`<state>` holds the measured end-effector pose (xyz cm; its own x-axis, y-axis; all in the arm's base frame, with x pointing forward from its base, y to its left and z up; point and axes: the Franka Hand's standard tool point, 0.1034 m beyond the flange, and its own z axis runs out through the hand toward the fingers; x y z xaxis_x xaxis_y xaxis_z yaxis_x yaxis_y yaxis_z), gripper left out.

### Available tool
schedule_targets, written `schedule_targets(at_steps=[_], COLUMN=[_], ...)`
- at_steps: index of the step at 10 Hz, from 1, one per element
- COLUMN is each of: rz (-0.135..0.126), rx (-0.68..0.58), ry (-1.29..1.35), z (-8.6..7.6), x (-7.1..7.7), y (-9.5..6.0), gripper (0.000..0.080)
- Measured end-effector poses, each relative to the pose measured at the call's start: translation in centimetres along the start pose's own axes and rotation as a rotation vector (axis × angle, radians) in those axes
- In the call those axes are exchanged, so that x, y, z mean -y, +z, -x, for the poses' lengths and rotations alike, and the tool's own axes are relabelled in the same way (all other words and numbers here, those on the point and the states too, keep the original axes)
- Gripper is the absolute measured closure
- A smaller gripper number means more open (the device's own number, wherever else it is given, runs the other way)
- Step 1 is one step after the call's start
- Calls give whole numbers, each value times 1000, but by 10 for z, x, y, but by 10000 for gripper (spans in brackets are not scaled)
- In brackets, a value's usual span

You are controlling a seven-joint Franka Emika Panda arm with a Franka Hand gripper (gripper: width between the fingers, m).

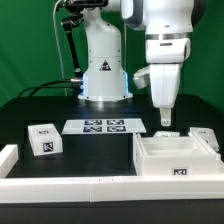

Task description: Assemble cabinet

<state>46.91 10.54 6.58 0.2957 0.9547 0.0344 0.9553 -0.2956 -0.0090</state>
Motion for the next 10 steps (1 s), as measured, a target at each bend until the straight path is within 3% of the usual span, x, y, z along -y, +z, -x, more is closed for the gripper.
schedule_targets(at_steps=[2, 5, 8, 10], rz=[4, 5, -2, -10], rx=[-8, -35, -75, -89], ry=[-4, -18, -37, -36], z=[1, -30, -66, -72], x=[7, 37, 61, 67], y=[5, 13, 34, 47], gripper=[3, 3, 3, 3])
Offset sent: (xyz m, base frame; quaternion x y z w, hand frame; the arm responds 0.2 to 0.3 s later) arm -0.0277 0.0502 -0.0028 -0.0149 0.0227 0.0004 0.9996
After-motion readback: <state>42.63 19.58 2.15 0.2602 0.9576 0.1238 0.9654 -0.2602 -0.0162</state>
